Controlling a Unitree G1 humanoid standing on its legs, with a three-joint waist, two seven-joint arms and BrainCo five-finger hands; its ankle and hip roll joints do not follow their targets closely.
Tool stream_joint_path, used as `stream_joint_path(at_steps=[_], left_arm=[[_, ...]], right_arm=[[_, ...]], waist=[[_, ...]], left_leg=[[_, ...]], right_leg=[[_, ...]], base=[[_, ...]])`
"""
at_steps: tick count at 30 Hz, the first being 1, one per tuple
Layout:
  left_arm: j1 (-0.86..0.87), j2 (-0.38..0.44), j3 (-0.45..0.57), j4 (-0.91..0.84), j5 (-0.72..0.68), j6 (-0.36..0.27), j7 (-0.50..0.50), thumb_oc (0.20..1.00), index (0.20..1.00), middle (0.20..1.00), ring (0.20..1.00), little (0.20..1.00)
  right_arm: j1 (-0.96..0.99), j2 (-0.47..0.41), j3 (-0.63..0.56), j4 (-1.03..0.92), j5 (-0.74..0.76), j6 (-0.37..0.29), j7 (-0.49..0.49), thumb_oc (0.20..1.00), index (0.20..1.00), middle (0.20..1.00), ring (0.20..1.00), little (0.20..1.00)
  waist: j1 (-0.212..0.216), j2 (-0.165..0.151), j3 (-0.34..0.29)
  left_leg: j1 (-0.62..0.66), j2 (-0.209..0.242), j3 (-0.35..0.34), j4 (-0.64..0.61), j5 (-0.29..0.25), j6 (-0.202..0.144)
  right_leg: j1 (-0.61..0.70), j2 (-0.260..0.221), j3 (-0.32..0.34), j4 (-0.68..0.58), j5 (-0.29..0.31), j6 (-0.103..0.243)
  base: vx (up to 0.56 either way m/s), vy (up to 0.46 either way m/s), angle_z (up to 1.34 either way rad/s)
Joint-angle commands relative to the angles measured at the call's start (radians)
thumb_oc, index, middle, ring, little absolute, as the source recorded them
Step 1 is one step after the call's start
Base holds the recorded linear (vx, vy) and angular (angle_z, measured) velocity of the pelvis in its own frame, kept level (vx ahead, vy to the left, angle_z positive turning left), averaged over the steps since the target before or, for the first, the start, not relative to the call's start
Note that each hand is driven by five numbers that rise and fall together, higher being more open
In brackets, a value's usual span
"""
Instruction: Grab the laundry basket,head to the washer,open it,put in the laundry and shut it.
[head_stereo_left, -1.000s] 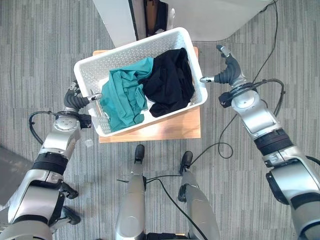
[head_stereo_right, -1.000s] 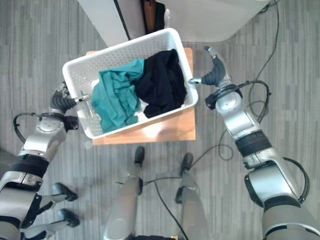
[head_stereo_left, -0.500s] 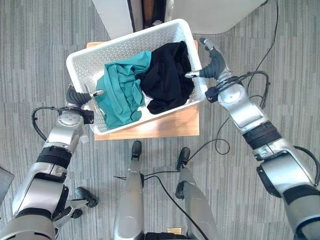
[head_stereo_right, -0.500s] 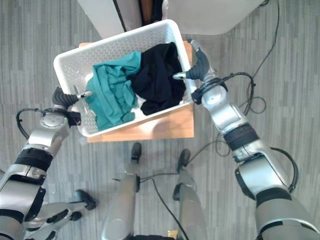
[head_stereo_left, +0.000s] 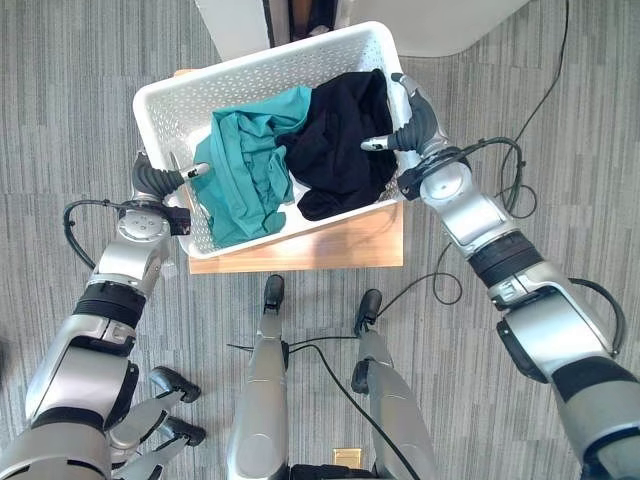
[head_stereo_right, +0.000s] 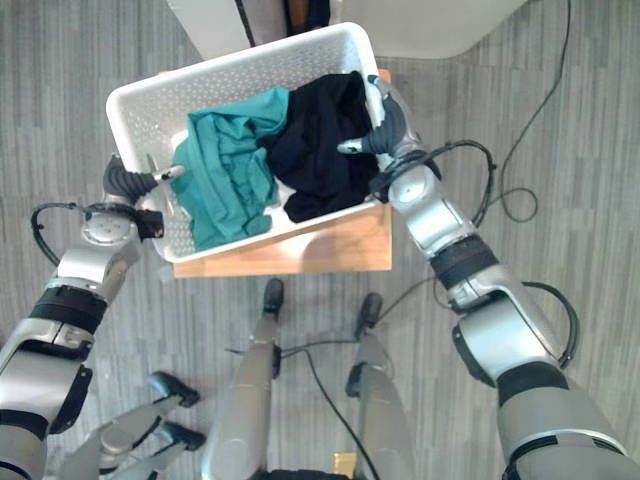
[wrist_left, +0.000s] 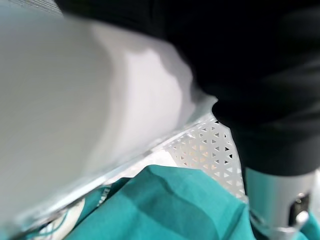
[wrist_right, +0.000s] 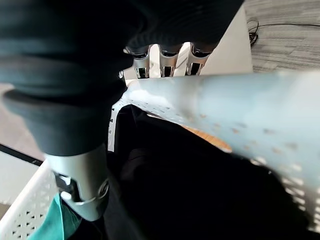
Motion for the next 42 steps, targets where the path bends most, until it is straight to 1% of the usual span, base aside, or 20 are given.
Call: stream_joint_path(at_steps=[1,9,12,14,20,25,29,31,34,37,42], left_arm=[[-0.021,-0.010,-0.044,-0.001,0.005,-0.037,0.021,1.000,1.000,1.000,1.000,1.000],[0.000,-0.016,-0.046,-0.021,0.005,-0.035,0.024,1.000,1.000,1.000,1.000,1.000],[0.017,-0.016,-0.039,-0.034,0.001,-0.032,0.024,1.000,1.000,1.000,1.000,1.000],[0.017,-0.008,-0.026,-0.031,0.006,-0.035,0.028,1.000,1.000,1.000,1.000,1.000],[0.028,0.007,-0.007,-0.014,0.025,-0.033,0.035,1.000,1.000,1.000,1.000,1.000],[0.038,0.005,0.000,-0.019,0.030,-0.033,0.037,1.000,1.000,1.000,1.000,1.000],[0.052,0.001,0.005,-0.027,0.032,-0.032,0.042,1.000,1.000,1.000,1.000,1.000],[0.063,-0.006,0.010,-0.034,0.029,-0.030,0.048,1.000,1.000,1.000,1.000,1.000],[0.070,-0.009,0.014,-0.039,0.026,-0.030,0.052,1.000,1.000,1.000,1.000,1.000],[0.087,-0.009,0.026,-0.053,0.026,-0.028,0.053,1.000,1.000,1.000,1.000,1.000],[0.087,-0.008,0.022,-0.056,0.022,-0.029,0.053,1.000,1.000,1.000,1.000,1.000]], right_arm=[[0.004,-0.007,-0.063,0.072,0.048,0.002,-0.051,1.000,1.000,1.000,1.000,1.000],[0.006,0.024,-0.086,0.107,0.147,-0.024,-0.064,1.000,1.000,1.000,1.000,1.000],[0.005,0.022,-0.085,0.069,0.158,-0.036,-0.074,1.000,1.000,1.000,1.000,1.000],[-0.004,-0.014,-0.089,-0.024,0.138,-0.056,-0.086,1.000,1.000,1.000,1.000,1.000],[-0.007,-0.078,-0.134,-0.176,0.096,-0.088,-0.125,1.000,1.000,1.000,1.000,1.000],[0.016,-0.092,-0.163,-0.207,0.100,-0.089,-0.134,1.000,1.000,1.000,1.000,1.000],[0.039,-0.094,-0.182,-0.196,0.104,-0.080,-0.145,1.000,1.000,1.000,1.000,1.000],[0.062,-0.084,-0.200,-0.169,0.106,-0.066,-0.160,1.000,1.000,1.000,1.000,1.000],[0.088,-0.071,-0.214,-0.141,0.120,-0.063,-0.166,1.000,1.000,1.000,1.000,1.000],[0.120,-0.059,-0.224,-0.087,0.154,-0.061,-0.156,1.000,1.000,1.000,1.000,1.000],[0.103,-0.052,-0.211,-0.034,0.182,-0.065,-0.139,1.000,1.000,1.000,1.000,1.000]], waist=[[0.019,0.004,-0.028],[0.023,0.005,-0.027],[0.024,0.009,-0.029],[0.025,0.010,-0.033],[0.016,0.001,-0.043],[0.010,-0.004,-0.048],[0.007,-0.004,-0.050],[0.006,-0.003,-0.048],[0.005,-0.002,-0.047],[0.007,0.003,-0.045],[0.012,0.008,-0.045]], left_leg=[[-0.017,-0.004,-0.027,-0.027,-0.042,0.026],[-0.028,-0.010,-0.026,-0.018,-0.047,0.029],[-0.029,-0.012,-0.023,-0.018,-0.048,0.030],[-0.031,-0.014,-0.020,-0.017,-0.050,0.030],[-0.036,-0.013,-0.019,0.001,-0.063,0.032],[-0.039,-0.013,-0.020,0.007,-0.068,0.032],[-0.042,-0.013,-0.021,0.009,-0.070,0.031],[-0.044,-0.012,-0.022,0.010,-0.070,0.032],[-0.046,-0.012,-0.023,0.013,-0.072,0.032],[-0.053,-0.016,-0.027,0.018,-0.074,0.035],[-0.062,-0.021,-0.027,0.023,-0.074,0.037]], right_leg=[[0.013,-0.101,0.033,0.138,-0.194,0.105],[0.012,-0.103,0.033,0.132,-0.189,0.105],[0.011,-0.104,0.034,0.130,-0.187,0.105],[0.009,-0.107,0.034,0.129,-0.187,0.107],[0.009,-0.108,0.035,0.132,-0.189,0.108],[0.008,-0.108,0.035,0.137,-0.190,0.108],[0.005,-0.108,0.033,0.140,-0.192,0.107],[0.002,-0.108,0.033,0.142,-0.193,0.106],[0.002,-0.108,0.033,0.143,-0.193,0.105],[-0.002,-0.110,0.031,0.146,-0.193,0.105],[-0.009,-0.113,0.032,0.146,-0.190,0.107]], base=[[0.00,0.000,0.00],[0.00,0.000,0.00],[0.00,0.000,0.00],[0.00,0.000,0.00],[0.00,0.000,0.00],[0.00,0.000,0.00],[0.00,0.000,0.00],[0.00,0.000,0.00],[0.00,0.000,0.00],[0.00,0.000,0.00],[0.00,0.000,0.00]])
